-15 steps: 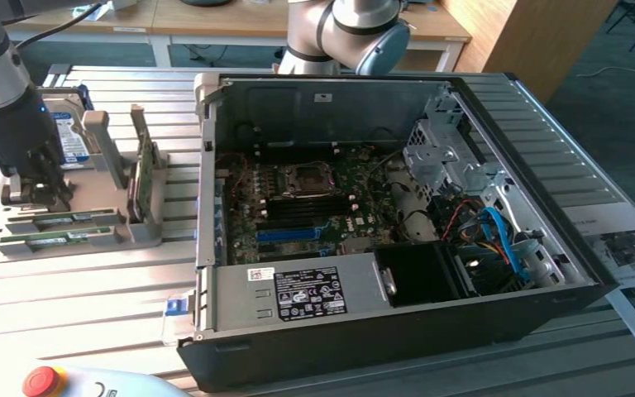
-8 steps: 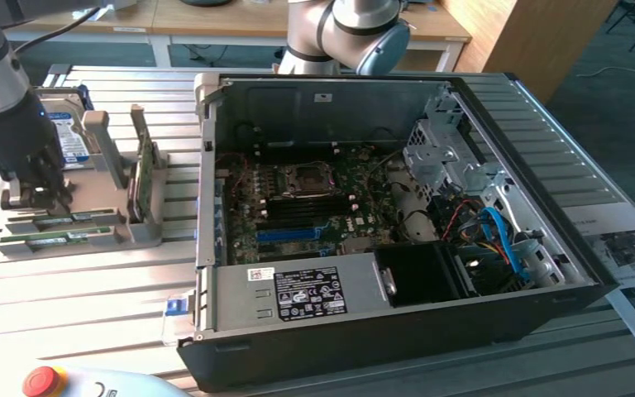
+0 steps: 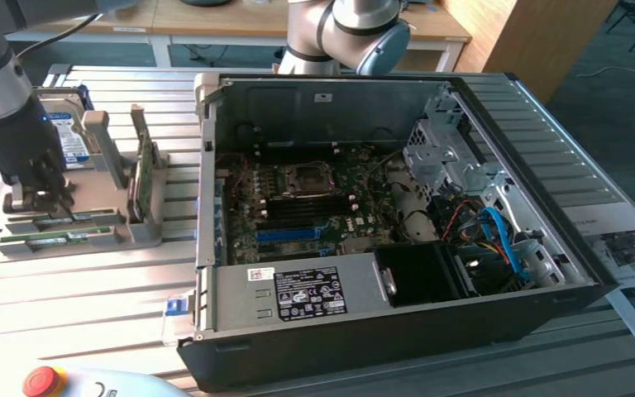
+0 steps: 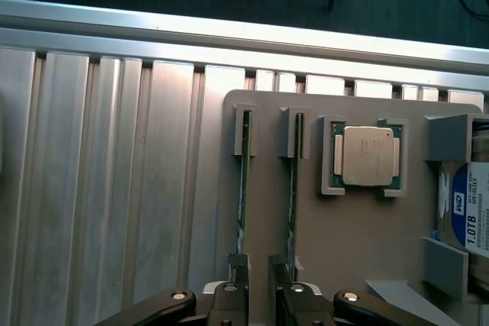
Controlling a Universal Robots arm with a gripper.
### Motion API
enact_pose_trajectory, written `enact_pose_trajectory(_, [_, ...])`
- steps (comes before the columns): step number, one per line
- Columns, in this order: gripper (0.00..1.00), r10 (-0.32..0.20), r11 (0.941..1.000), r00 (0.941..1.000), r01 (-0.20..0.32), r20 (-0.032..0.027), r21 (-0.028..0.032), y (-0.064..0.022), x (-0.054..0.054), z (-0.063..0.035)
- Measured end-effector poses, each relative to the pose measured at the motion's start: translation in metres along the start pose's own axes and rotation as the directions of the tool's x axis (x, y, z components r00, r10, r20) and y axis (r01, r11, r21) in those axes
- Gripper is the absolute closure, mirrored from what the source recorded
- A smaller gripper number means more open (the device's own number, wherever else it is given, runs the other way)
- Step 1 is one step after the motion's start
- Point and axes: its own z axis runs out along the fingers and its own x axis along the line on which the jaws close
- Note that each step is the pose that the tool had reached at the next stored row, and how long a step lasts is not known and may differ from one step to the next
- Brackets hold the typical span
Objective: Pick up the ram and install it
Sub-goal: 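Pick up the ram and move it above insertion slot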
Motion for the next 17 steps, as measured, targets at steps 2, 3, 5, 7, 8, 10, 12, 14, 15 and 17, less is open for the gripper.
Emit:
enact_pose_trajectory(2, [0.75,0.0,1.0,1.0,0.0,-0.0002,-0.0006,0.0,0.0001,0.0005])
enact_pose_trajectory(3, [0.75,0.0,1.0,1.0,0.0,-0.0002,-0.0007,0.0,0.0001,0.0006])
enact_pose_trajectory(5, [0.75,0.0,1.0,1.0,0.0,0.0,-0.0007,0.0,0.0001,0.0007])
enact_pose_trajectory(7, [0.75,0.0,1.0,1.0,0.0,0.0,-0.0006,0.0,0.0001,0.0008])
enact_pose_trajectory(8, [0.75,0.0,1.0,1.0,0.0,0.0002,-0.0003,-0.0001,0.0001,0.0013])
enact_pose_trajectory(10, [0.75,0.0,1.0,1.0,0.0,0.0001,-0.0004,-0.0001,0.0002,0.0025])
enact_pose_trajectory(12, [0.75,0.0,1.0,1.0,0.0,0.0,-0.0006,-0.0001,0.0003,0.0036])
enact_pose_trajectory(14, [0.75,0.0,1.0,1.0,0.0,-0.0001,-0.0009,-0.0001,0.0003,0.004])
enact_pose_trajectory(15, [0.75,0.0,1.0,1.0,0.0,-0.0001,-0.001,-0.0001,0.0003,0.004])
enact_pose_trajectory(17, [0.75,0.0,1.0,1.0,0.0,0.0,-0.0008,-0.0001,0.0003,0.0041])
